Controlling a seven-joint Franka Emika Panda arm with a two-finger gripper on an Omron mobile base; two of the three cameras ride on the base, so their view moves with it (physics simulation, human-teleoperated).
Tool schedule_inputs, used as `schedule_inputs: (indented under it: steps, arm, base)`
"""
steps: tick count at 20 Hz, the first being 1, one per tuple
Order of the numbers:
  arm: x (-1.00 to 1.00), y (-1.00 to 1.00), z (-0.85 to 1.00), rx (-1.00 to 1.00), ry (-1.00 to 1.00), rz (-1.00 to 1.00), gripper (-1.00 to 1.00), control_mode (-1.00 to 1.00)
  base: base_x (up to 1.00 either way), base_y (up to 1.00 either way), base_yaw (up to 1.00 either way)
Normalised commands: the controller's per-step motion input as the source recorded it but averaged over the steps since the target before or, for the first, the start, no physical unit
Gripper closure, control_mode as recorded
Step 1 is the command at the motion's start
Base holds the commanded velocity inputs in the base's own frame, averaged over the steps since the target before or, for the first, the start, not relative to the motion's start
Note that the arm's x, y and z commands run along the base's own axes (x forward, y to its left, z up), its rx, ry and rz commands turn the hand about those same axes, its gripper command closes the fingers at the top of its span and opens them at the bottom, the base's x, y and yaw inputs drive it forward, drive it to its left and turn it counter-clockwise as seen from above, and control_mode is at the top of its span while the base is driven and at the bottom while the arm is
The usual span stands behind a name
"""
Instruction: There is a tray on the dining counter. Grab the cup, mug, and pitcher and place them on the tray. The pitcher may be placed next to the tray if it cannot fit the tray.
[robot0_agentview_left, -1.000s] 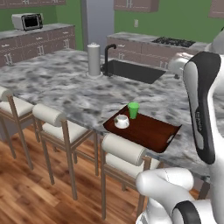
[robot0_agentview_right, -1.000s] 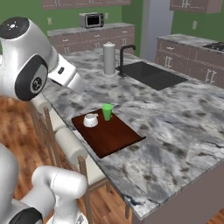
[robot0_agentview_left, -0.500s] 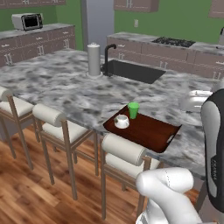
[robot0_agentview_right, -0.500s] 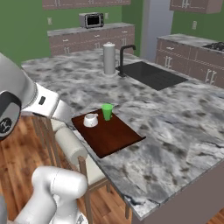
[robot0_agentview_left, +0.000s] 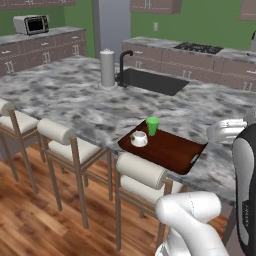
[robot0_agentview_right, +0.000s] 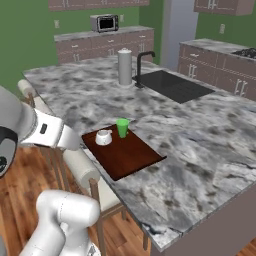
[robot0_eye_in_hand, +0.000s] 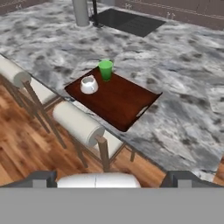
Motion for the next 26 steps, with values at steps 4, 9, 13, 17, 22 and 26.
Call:
schedule_inputs:
  steps: [4,9,13,17,22,26]
  arm:
    - [0.00,0.00,0.00,0.00,0.00,0.00,-1.00,1.00]
    - [0.00,0.00,0.00,0.00,0.00,0.00,-1.00,1.00]
    - [0.00,0.00,0.00,0.00,0.00,0.00,-1.00,1.00]
    - [0.00,0.00,0.00,0.00,0.00,0.00,-1.00,1.00]
    - [0.00,0.00,0.00,0.00,0.00,0.00,-1.00,1.00]
    - [0.00,0.00,0.00,0.00,0.00,0.00,-1.00,1.00]
  base:
    - [-0.99,-0.38,-0.36]
    - [-0.84,-0.19,-0.62]
    - [-0.05,0.00,-0.92]
    - [0.00,-0.02,-0.94]
    - [0.13,-0.41,-0.80]
    - [0.92,-0.99,-0.36]
